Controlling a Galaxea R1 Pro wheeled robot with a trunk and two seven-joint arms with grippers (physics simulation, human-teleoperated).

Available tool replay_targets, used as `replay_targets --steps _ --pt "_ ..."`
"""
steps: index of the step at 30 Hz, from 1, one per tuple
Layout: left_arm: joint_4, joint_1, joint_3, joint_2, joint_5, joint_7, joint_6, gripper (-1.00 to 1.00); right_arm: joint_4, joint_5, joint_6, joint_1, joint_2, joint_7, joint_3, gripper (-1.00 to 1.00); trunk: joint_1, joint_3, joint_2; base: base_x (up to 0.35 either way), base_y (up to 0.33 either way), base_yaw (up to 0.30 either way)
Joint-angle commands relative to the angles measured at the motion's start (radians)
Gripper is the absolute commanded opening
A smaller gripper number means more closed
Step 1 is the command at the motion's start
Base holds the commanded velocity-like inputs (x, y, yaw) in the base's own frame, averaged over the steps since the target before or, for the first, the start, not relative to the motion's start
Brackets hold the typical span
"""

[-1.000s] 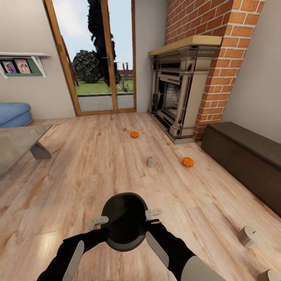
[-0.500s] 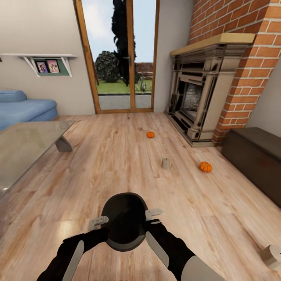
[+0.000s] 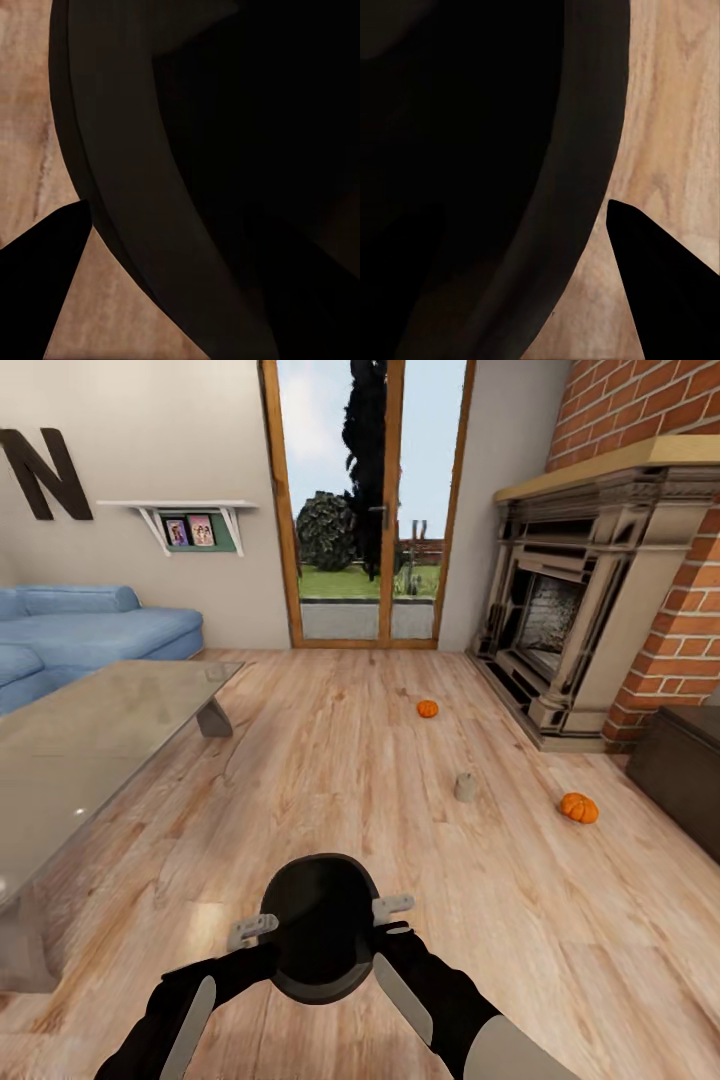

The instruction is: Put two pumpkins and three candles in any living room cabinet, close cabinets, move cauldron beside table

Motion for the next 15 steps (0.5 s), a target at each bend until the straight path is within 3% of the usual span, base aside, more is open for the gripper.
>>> replay_targets --steps 1,10,15 --pt "0.0 0.0 0.002 0.0 -0.002 -0.001 0.0 -1.0 -0.025 -0.012 -0.009 0.0 0.001 0.004 0.001 -1.0 0.0 0.0 0.0 0.089 0.0 0.292" --pt "0.0 0.0 0.002 0.0 0.0 0.0 0.0 -1.0 -0.025 -0.012 -0.009 0.0 0.001 0.004 0.001 -1.0 0.0 0.0 0.0 0.045 0.0 0.292" --pt "0.0 0.0 0.002 0.0 0.0 0.0 0.0 -1.0 -0.025 -0.012 -0.009 0.0 0.001 0.004 0.001 -1.0 0.0 0.0 0.0 0.246 0.0 0.274"
